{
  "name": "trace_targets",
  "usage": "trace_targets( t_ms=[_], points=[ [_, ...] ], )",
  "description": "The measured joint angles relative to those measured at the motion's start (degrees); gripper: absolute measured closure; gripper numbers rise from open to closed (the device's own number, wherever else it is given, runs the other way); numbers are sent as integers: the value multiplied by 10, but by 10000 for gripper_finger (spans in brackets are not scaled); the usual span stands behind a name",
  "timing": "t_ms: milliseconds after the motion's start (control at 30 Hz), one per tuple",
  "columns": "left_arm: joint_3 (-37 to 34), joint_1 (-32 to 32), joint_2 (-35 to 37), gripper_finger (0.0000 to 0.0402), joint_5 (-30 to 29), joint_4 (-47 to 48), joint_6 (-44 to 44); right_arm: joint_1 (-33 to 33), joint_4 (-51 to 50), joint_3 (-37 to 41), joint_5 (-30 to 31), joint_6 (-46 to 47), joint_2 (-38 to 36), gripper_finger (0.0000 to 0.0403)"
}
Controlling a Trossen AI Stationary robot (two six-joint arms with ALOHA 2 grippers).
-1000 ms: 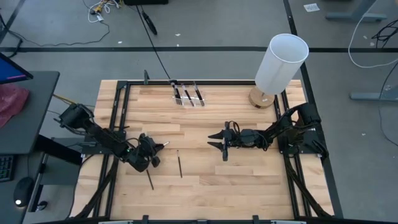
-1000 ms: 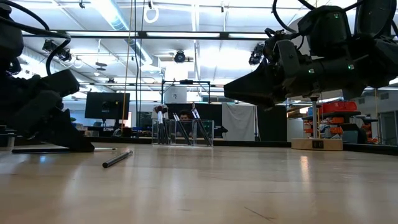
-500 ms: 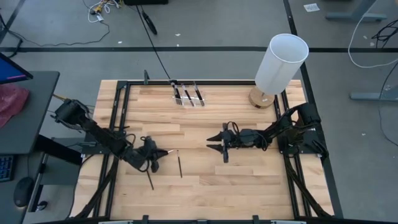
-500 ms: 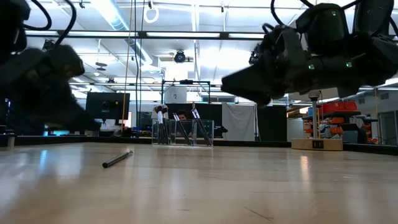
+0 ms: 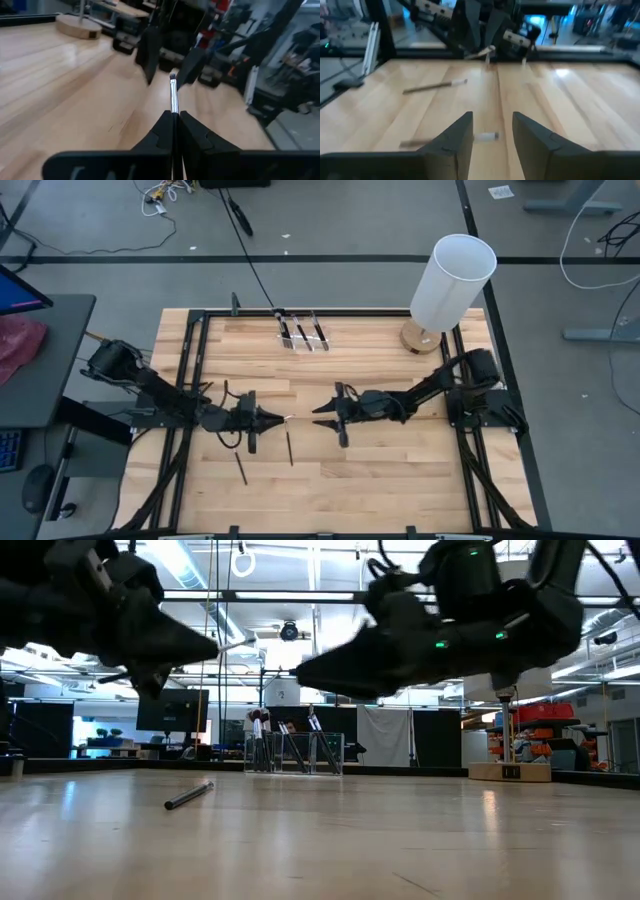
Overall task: Put items in baskets/containers
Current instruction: Put the black eyeshadow brush into the transparent organizer
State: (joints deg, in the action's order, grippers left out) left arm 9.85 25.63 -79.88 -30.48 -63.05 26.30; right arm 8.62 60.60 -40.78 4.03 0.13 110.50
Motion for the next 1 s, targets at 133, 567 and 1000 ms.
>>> trace_targets(
  t_ms=[133, 567, 1000],
  points=[
    [0, -15, 0, 388, 29, -13, 0, 0, 81, -56, 1, -4, 70, 244],
    [0, -20, 0, 389, 46, -28, 0, 1, 109, -165, -22, -16, 143, 268],
    [0, -20, 1, 378, 53, -29, -2, 1, 119, -164, -43, -15, 143, 390]
  ],
)
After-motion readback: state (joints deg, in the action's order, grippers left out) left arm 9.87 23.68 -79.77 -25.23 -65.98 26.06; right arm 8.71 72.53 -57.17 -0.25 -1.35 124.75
